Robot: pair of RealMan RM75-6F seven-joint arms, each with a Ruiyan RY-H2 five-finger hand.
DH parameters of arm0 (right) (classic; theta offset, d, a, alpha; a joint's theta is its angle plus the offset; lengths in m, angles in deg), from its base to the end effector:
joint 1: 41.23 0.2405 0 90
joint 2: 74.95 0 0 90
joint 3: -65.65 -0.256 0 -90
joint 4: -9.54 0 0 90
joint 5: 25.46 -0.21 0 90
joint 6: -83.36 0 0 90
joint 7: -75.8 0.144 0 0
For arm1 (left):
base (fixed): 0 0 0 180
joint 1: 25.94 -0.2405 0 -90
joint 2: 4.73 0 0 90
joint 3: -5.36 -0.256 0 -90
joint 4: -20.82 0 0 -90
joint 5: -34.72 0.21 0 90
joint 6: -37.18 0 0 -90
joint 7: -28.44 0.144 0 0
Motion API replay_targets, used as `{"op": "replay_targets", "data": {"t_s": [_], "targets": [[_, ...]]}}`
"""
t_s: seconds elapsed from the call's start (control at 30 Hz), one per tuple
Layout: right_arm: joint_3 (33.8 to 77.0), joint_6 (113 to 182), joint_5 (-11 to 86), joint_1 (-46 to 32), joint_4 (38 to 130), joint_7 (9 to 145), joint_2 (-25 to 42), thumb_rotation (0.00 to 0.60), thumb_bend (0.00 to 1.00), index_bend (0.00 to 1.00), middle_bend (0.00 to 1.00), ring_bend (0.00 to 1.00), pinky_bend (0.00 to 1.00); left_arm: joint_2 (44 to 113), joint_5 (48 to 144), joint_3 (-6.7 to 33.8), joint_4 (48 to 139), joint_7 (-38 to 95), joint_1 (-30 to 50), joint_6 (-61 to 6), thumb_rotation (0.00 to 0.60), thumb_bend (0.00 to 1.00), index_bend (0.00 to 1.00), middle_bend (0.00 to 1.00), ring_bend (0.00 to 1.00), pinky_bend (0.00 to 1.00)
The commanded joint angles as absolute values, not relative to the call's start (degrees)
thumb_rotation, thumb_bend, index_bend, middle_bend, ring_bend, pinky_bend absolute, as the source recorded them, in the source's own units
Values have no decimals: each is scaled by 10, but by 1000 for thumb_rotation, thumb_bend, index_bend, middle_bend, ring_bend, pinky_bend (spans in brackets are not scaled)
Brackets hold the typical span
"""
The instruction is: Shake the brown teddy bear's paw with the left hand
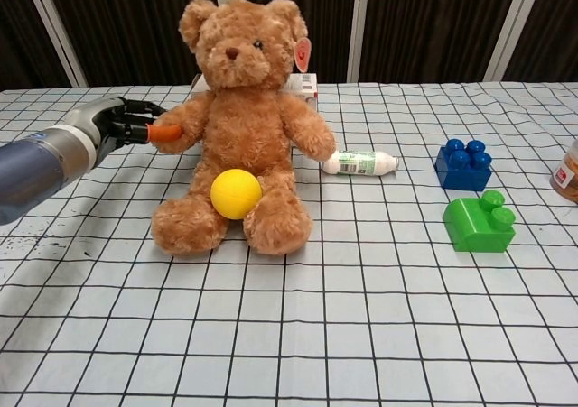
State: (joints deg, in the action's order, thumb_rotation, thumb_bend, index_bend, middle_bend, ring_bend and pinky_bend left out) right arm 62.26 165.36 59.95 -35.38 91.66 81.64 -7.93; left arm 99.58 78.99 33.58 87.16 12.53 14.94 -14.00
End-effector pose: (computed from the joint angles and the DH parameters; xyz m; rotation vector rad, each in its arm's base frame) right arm -0.3423 -0.1912 0.1569 1.3955 -0.9102 0.8677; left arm -0.1764 0.3958 -0.0422 -0.8953 -1.8420 -1.3403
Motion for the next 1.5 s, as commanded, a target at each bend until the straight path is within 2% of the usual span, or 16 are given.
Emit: {"op": "replay_targets", "data": {"t_s": [0.03,0.27,0.43,0.73,1.1,1.37,1.43,1.5], "targets": [[622,1653,598,-353,917,816,-80,600,208,8,136,128,49,1002,770,338,845,121,150,-115,600,479,477,519,98,108],[623,1649,597,-352,917,813,-78,600,208,8,136,128,49,995,782,352,865,118,156,-121,600,479,477,518,98,108],[623,1647,598,-351,916,812,-77,600,209,8,136,128,49,984,797,348,902,129,150,-141,600,480,477,518,98,108],[623,1649,600,-351,916,815,-78,600,208,8,136,128,49,987,756,341,879,139,145,-114,600,479,475,515,98,108],[624,1645,598,-350,916,813,-77,600,209,9,136,128,49,971,780,347,929,148,143,-143,600,479,475,515,98,108],[624,1649,600,-351,918,811,-78,600,209,8,136,128,49,972,756,343,911,150,139,-127,600,478,474,513,98,108],[624,1648,599,-350,918,811,-78,600,209,8,136,128,49,971,762,344,913,148,140,-129,600,458,466,506,98,108],[623,1646,599,-350,918,811,-78,600,209,8,137,128,49,969,771,344,919,146,139,-133,600,398,441,480,97,104]]}}
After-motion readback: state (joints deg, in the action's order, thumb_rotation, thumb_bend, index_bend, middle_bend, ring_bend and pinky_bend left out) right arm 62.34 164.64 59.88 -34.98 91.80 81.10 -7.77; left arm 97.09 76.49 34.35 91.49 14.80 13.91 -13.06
